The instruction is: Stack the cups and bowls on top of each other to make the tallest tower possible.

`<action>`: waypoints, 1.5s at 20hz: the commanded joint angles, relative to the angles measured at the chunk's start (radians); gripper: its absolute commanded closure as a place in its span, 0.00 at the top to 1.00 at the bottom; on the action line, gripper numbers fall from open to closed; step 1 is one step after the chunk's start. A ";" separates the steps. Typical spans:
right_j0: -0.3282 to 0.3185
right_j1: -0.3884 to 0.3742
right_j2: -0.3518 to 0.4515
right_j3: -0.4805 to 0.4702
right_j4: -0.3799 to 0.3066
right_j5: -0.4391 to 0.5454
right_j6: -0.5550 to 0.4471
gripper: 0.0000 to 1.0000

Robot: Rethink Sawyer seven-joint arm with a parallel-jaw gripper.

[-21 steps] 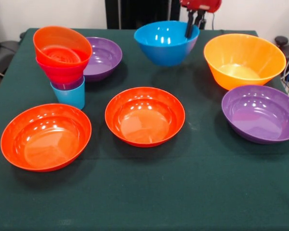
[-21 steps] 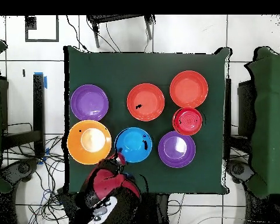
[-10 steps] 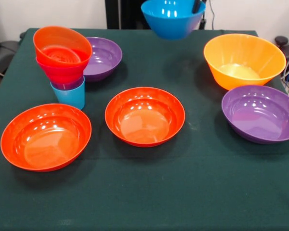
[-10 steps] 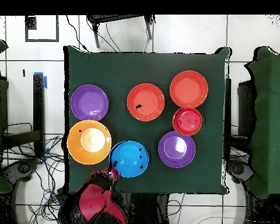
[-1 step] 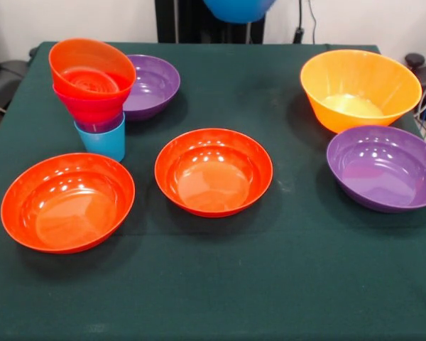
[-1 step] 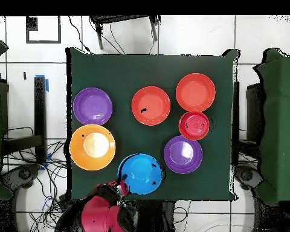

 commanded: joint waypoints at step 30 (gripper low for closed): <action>-0.326 -0.082 0.328 -0.247 -0.213 0.349 -0.187 0.00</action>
